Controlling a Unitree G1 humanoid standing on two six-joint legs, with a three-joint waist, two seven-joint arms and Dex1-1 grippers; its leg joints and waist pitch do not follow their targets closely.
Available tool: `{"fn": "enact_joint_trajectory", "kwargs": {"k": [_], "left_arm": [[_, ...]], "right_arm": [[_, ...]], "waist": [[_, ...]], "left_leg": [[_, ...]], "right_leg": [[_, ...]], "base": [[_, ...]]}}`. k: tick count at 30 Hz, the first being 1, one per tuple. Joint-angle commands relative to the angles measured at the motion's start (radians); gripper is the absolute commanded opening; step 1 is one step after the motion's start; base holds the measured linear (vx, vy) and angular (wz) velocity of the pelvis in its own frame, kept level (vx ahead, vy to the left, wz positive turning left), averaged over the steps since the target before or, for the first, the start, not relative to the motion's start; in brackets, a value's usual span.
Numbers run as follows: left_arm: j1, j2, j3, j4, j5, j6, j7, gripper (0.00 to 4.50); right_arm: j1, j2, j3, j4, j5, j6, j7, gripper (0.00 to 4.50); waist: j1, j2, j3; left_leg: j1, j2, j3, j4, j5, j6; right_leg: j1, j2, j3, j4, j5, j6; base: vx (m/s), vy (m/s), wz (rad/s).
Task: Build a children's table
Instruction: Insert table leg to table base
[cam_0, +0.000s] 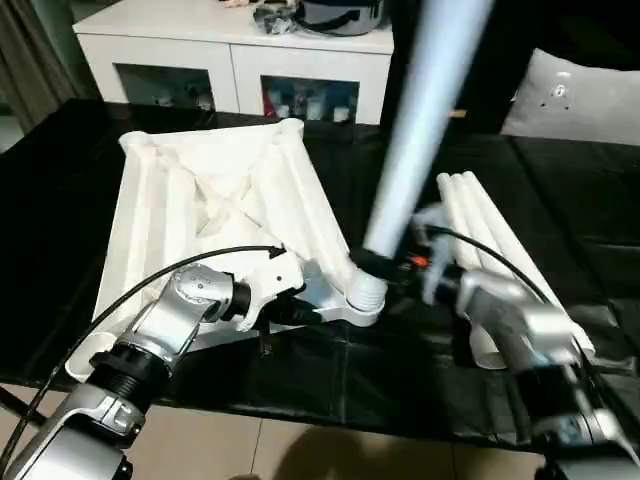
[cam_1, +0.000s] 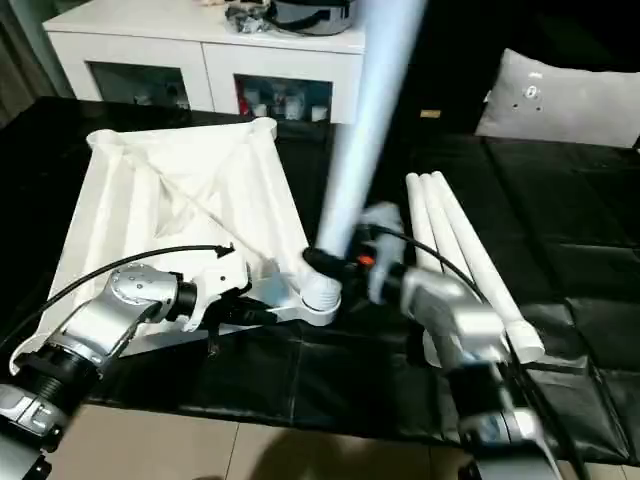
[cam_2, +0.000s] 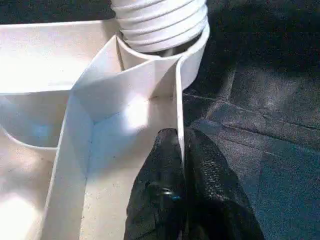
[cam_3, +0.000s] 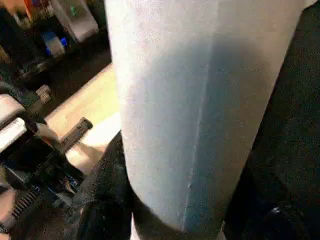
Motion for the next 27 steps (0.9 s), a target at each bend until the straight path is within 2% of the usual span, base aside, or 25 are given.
{"fn": "enact_joint_trajectory", "kwargs": {"k": [1, 2, 3, 5, 6, 7, 9, 13, 16, 17, 18, 19, 20, 22, 24, 25, 27], "left_arm": [[0.013, -0.009, 0.004, 0.021, 0.009, 0.005, 0.016, 0.0], [0.013, -0.012, 0.007, 0.026, 0.011, 0.002, 0.02, 0.0], [0.013, -0.014, 0.007, 0.029, 0.012, 0.001, 0.022, 0.0], [0.013, -0.017, 0.008, 0.033, 0.014, -0.001, 0.026, 0.0], [0.013, -0.023, 0.01, 0.036, 0.015, -0.002, 0.03, 0.0], [0.013, -0.024, 0.01, 0.037, 0.016, -0.002, 0.031, 0.0], [0.015, -0.026, 0.011, 0.038, 0.017, -0.002, 0.033, 0.0], [0.018, -0.018, 0.004, 0.032, 0.026, -0.005, 0.025, 0.0], [0.017, -0.008, -0.003, 0.028, 0.036, -0.01, 0.011, 0.0], [0.016, -0.008, -0.003, 0.028, 0.036, -0.01, 0.009, 0.0], [0.013, -0.003, -0.006, 0.025, 0.037, -0.013, -0.005, 0.0], [0.009, -0.001, -0.007, 0.026, 0.038, -0.015, -0.013, 0.0], [-0.001, 0.001, -0.007, 0.033, 0.038, -0.018, -0.021, 0.0], [-0.005, 0.001, -0.006, 0.037, 0.038, -0.019, -0.022, 0.0], [-0.026, -0.004, -0.01, 0.061, 0.044, -0.023, -0.025, 0.0], [-0.033, -0.007, -0.011, 0.068, 0.045, -0.023, -0.026, 0.0], [-0.049, -0.019, -0.008, 0.086, 0.043, -0.02, -0.026, 0.0]], "right_arm": [[0.067, 0.006, 0.022, -0.005, -0.008, 0.002, -0.004, 1.87], [0.092, 0.011, 0.024, -0.022, -0.015, -0.021, -0.007, 1.87], [0.104, 0.013, 0.027, -0.03, -0.024, -0.036, -0.014, 1.87], [0.125, 0.012, 0.039, -0.045, -0.047, -0.072, -0.022, 1.87], [0.146, 0.002, 0.07, -0.056, -0.099, -0.131, -0.037, 1.87], [0.15, 0.0, 0.078, -0.058, -0.111, -0.146, -0.041, 1.87], [0.158, -0.017, 0.123, -0.065, -0.173, -0.201, -0.049, 1.87], [0.118, -0.043, 0.17, -0.045, -0.233, -0.213, -0.049, 1.87], [0.085, -0.065, 0.203, -0.023, -0.262, -0.21, -0.026, 1.87], [0.083, -0.067, 0.205, -0.022, -0.263, -0.208, -0.023, 1.87], [0.065, -0.086, 0.231, -0.011, -0.265, -0.178, 0.02, 1.87], [0.056, -0.097, 0.249, -0.004, -0.268, -0.167, 0.048, 1.87], [0.043, -0.11, 0.273, 0.007, -0.272, -0.15, 0.086, 1.87], [0.039, -0.114, 0.282, 0.01, -0.272, -0.14, 0.1, 1.87], [0.021, -0.122, 0.314, 0.045, -0.295, -0.152, 0.145, 1.87], [0.016, -0.12, 0.318, 0.057, -0.296, -0.155, 0.151, 1.87], [0.007, -0.118, 0.318, 0.08, -0.295, -0.163, 0.158, 1.87]], "waist": [[0.002, 0.014, -0.05], [0.003, 0.006, -0.049], [0.003, 0.005, -0.05], [0.004, 0.006, -0.05], [0.004, 0.014, -0.049], [0.003, 0.011, -0.048], [0.002, 0.013, -0.047], [-0.004, 0.012, -0.041], [-0.008, 0.01, -0.039], [-0.009, 0.011, -0.04], [-0.009, 0.007, -0.04], [-0.011, 0.003, -0.042], [-0.01, 0.007, -0.044], [-0.011, 0.006, -0.046], [-0.009, 0.004, -0.05], [-0.008, 0.003, -0.05], [-0.007, -0.002, -0.047]], "left_leg": [[0.0, 0.071, -0.017, -0.081, -0.14, 0.015], [0.0, 0.072, -0.016, -0.082, -0.147, 0.014], [-0.001, 0.072, -0.016, -0.082, -0.145, 0.014], [-0.001, 0.072, -0.016, -0.085, -0.148, 0.012], [0.0, 0.072, -0.017, -0.084, -0.154, 0.01], [0.001, 0.072, -0.015, -0.085, -0.164, 0.006], [0.0, 0.072, -0.018, -0.089, -0.178, 0.003], [0.002, 0.072, -0.021, -0.094, -0.236, -0.001], [0.003, 0.073, -0.023, -0.097, -0.258, -0.002], [0.004, 0.072, -0.023, -0.097, -0.263, -0.002], [0.003, 0.073, -0.024, -0.097, -0.26, 0.0], [0.003, 0.074, -0.023, -0.096, -0.251, 0.004], [0.003, 0.074, -0.022, -0.094, -0.231, 0.01], [0.001, 0.074, -0.02, -0.093, -0.211, 0.016], [0.0, 0.071, -0.017, -0.087, -0.165, 0.029], [0.0, 0.07, -0.016, -0.087, -0.157, 0.033], [0.001, 0.071, -0.016, -0.088, -0.172, 0.032]], "right_leg": [[0.043, -0.101, 0.055, -0.077, -0.128, -0.231], [0.043, -0.1, 0.055, -0.08, -0.14, -0.222], [0.045, -0.1, 0.056, -0.08, -0.14, -0.22], [0.044, -0.099, 0.054, -0.083, -0.166, -0.209], [0.041, -0.099, 0.055, -0.083, -0.173, -0.209], [0.04, -0.099, 0.055, -0.089, -0.19, -0.199], [0.041, -0.099, 0.054, -0.09, -0.225, -0.188], [0.036, -0.099, 0.058, -0.1, -0.346, -0.159], [0.033, -0.099, 0.059, -0.103, -0.381, -0.153], [0.033, -0.099, 0.059, -0.104, -0.383, -0.152], [0.033, -0.101, 0.059, -0.103, -0.381, -0.153], [0.035, -0.099, 0.059, -0.101, -0.353, -0.16], [0.036, -0.099, 0.06, -0.097, -0.307, -0.171], [0.038, -0.097, 0.059, -0.093, -0.257, -0.183], [0.042, -0.097, 0.057, -0.087, -0.174, -0.202], [0.043, -0.097, 0.056, -0.087, -0.163, -0.208], [0.043, -0.099, 0.055, -0.09, -0.201, -0.209]], "base": [[0.0, 0.0, 0.0], [0.0, 0.0, 0.0], [0.0, 0.0, 0.0], [0.0, 0.0, 0.0], [0.0, 0.0, 0.0], [0.0, 0.0, 0.0], [0.0, 0.0, 0.0], [0.0, 0.0, 0.0], [0.0, 0.0, 0.0], [0.0, 0.0, 0.0], [0.0, 0.0, 0.0], [0.0, 0.0, 0.0], [0.0, 0.0, 0.0], [0.0, 0.0, 0.0], [0.0, 0.0, 0.0], [0.0, 0.0, 0.0], [0.0, 0.0, 0.0]]}}
